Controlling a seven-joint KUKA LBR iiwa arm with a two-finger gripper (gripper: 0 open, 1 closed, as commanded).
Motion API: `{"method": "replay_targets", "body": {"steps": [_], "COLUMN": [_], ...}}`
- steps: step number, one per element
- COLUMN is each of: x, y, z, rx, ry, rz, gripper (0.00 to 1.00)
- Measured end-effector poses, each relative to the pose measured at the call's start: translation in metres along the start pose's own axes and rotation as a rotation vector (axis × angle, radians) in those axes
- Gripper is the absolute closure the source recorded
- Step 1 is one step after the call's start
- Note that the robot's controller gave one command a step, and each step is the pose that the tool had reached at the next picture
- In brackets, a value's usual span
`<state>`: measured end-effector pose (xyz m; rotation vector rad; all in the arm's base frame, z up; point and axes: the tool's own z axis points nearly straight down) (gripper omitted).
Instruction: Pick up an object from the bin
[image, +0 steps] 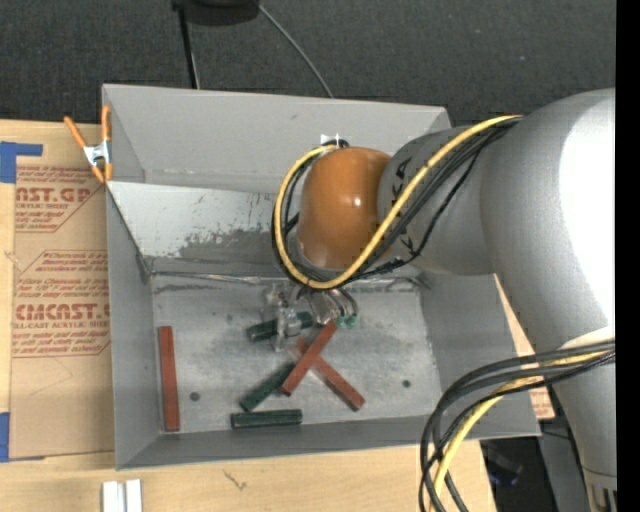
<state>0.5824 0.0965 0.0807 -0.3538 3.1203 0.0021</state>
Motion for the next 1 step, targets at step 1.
{"method": "replay_targets", "body": {"steps": [1], "x": [0.0157], "y": [-0.0033], "z": [-0.1489], "rx": [0.001], "ry": [-0.002], "rz": [0.025], "gripper": [1.00]}}
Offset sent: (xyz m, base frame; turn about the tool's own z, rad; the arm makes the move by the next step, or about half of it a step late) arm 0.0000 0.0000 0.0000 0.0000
